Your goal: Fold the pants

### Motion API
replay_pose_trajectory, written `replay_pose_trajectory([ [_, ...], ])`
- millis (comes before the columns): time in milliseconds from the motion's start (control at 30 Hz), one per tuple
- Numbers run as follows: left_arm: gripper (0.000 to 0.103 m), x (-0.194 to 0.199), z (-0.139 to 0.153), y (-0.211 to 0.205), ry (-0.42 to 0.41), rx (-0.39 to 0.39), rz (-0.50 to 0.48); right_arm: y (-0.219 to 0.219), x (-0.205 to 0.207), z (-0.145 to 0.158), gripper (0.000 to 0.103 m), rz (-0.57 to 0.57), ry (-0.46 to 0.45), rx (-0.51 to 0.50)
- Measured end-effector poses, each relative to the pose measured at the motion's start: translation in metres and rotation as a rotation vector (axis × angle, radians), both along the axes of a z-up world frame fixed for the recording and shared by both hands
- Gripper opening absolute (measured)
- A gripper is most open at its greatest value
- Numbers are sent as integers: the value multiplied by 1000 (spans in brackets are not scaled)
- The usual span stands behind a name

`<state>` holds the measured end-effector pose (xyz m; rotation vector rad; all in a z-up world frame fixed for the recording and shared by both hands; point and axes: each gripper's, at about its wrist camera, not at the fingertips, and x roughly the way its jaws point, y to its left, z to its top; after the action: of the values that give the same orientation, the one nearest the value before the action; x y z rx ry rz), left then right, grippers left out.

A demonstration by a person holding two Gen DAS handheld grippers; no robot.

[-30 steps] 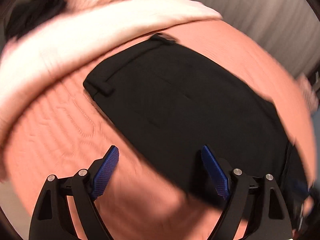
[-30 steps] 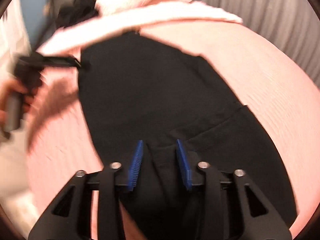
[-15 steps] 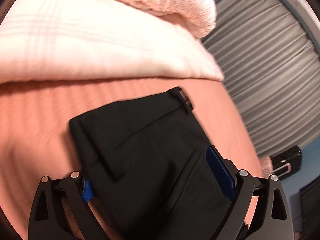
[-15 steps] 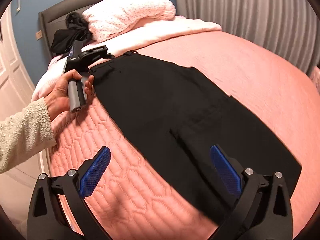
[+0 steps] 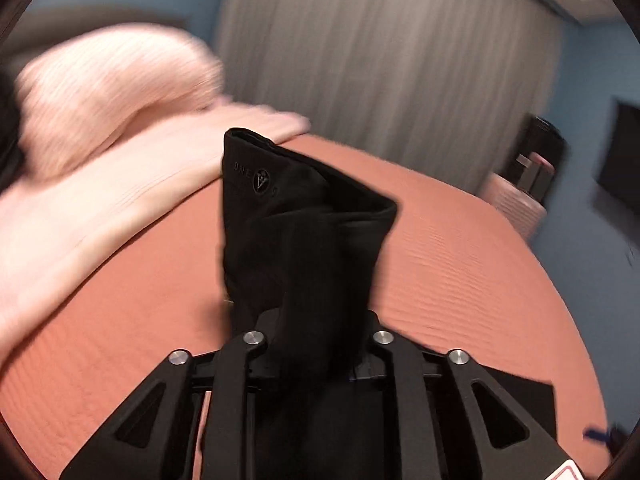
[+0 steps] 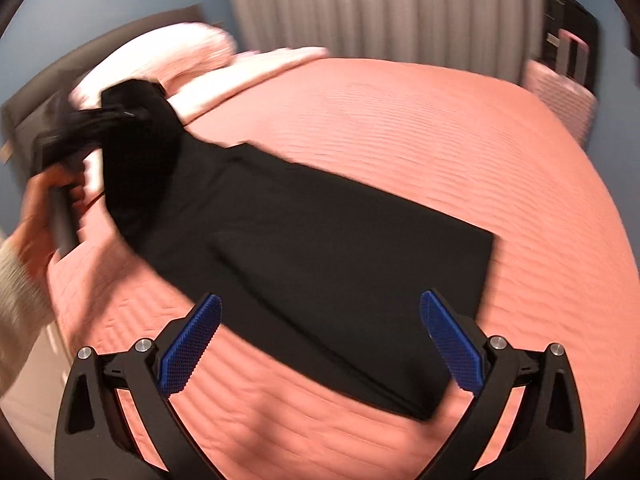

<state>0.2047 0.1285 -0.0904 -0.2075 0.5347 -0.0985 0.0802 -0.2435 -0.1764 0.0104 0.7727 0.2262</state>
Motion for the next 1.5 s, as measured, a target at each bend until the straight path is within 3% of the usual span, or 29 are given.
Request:
replay_pose_trajectory([
  [67, 14, -11, 13, -69, -17, 24, -143, -30, -7, 4, 98, -75, -4, 21],
  [167, 14, -26, -7, -157, 64, -13, -331, -76, -24, 10, 98, -172, -14, 53],
  [267, 15, -45, -66, -239, 202, 8, -466, -113, -42, 6, 98, -222, -10, 70],
  [333, 19, -56, -128, -293, 396, 77, -535, -131, -49, -2, 98, -238, 9, 66],
  [367, 19, -64, -136, -300, 359, 100, -520, -140, -53, -7, 98, -245, 27, 67],
  [400, 19, -79, -130, -308, 288, 129, -518, -144, -55, -7, 98, -247, 34, 74],
  [433, 19, -86, -122, -314, 269, 162, -518, -150, -57, -9, 98, -249, 39, 86],
  [500, 19, -94, -103, -315, 260, 175, -507, -159, -58, -12, 98, -247, 48, 111],
  [600, 21, -97, -81, -294, 278, 63, -515, -166, -51, -16, 98, -230, 61, 189],
  [667, 52, -93, -78, -286, 293, 30, -517, -165, -44, -15, 98, -207, 59, 252],
  [700, 84, -90, -85, -290, 309, 64, -491, -161, -39, -15, 98, -204, 61, 277],
  [733, 84, -82, -98, -300, 338, 124, -471, -159, -35, -17, 98, -209, 66, 286],
  [767, 84, -73, -105, -302, 371, 133, -474, -157, -30, -17, 98, -215, 73, 293],
  [867, 82, -80, -87, -300, 319, -42, -485, -151, -28, -9, 98, -221, 64, 293],
  [900, 82, -86, -76, -300, 288, -57, -498, -148, -27, -7, 98, -221, 64, 246],
  [1000, 82, -106, -52, -291, 205, 19, -511, -145, -22, 1, 94, -240, 71, 154],
  [1033, 82, -111, -44, -282, 184, 38, -497, -142, -20, 5, 78, -233, 66, 149],
  [1100, 84, -114, -30, -251, 164, 82, -447, -127, -16, 18, 72, -188, 36, 163],
  [1133, 84, -117, -28, -235, 176, 108, -417, -115, -12, 22, 53, -158, 27, 162],
  [1233, 84, -90, -33, -187, 251, 245, -248, -64, 5, 19, 50, -35, 38, 130],
  [1333, 83, -55, -46, -151, 317, 320, -134, -21, 29, -24, 49, 37, 125, 2],
  [1400, 84, -41, -62, -140, 320, 338, -119, -16, 38, -65, 49, 24, 201, -64],
  [1500, 86, -15, -111, -134, 437, 423, -108, -17, 31, -49, 49, -13, 173, -40],
])
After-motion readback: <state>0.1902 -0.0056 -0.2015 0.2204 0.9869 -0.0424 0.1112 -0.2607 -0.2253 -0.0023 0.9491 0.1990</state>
